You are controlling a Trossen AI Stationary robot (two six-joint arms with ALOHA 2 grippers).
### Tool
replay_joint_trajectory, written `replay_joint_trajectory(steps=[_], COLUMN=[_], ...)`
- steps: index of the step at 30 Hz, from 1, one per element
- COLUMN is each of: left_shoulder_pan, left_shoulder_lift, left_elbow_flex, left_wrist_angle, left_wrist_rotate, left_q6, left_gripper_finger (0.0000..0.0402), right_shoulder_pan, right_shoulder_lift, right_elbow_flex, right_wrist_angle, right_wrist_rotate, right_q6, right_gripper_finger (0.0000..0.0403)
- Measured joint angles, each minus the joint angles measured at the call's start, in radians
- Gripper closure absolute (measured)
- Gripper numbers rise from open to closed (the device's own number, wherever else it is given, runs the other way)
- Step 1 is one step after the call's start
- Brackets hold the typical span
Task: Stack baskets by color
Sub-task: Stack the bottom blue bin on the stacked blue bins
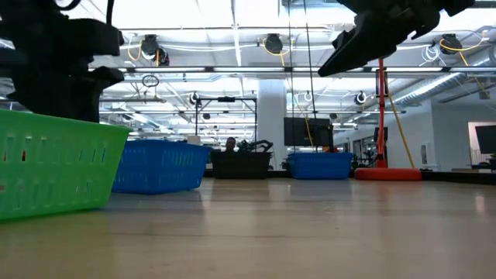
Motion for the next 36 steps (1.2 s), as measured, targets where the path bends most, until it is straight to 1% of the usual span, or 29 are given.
replay_joint_trajectory(steps=[9, 14, 16, 19, 22, 25, 27, 32, 36], left_shoulder_pan=[0.022, 0.043, 0.055, 0.077, 0.101, 0.138, 0.163, 0.211, 0.233], left_shoulder_lift=[0.047, 0.064, 0.063, 0.062, 0.063, 0.063, 0.063, 0.085, 0.138], left_elbow_flex=[0.000, -0.016, -0.018, -0.017, -0.003, 0.043, 0.071, 0.127, 0.176], left_wrist_angle=[-0.009, 0.000, 0.009, 0.051, 0.072, 0.082, 0.078, 0.086, 0.092], left_wrist_rotate=[-0.010, -0.012, -0.024, -0.044, -0.044, -0.045, -0.048, -0.049, -0.053], left_q6=[0.028, 0.056, 0.064, 0.086, 0.132, 0.152, 0.160, 0.209, 0.250], left_gripper_finger=[0.0334, 0.0379, 0.0390, 0.0387, 0.0382, 0.0393, 0.0393, 0.0385, 0.0394], right_shoulder_pan=[0.000, 0.009, 0.018, 0.029, 0.044, 0.058, 0.060, 0.059, 0.059], right_shoulder_lift=[0.000, 0.000, 0.000, 0.009, 0.020, 0.039, 0.062, 0.155, 0.238], right_elbow_flex=[0.000, 0.000, 0.000, 0.000, 0.000, 0.001, 0.008, 0.059, 0.110], right_wrist_angle=[0.017, 0.083, 0.125, 0.198, 0.257, 0.301, 0.309, 0.330, 0.332], right_wrist_rotate=[-0.001, -0.001, -0.001, 0.015, 0.103, 0.202, 0.231, 0.258, 0.254], right_q6=[-0.003, 0.001, 0.001, -0.006, -0.008, -0.012, -0.016, -0.002, -0.009], right_gripper_finger=[0.0273, 0.0273, 0.0273, 0.0273, 0.0273, 0.0273, 0.0273, 0.0273, 0.0273])
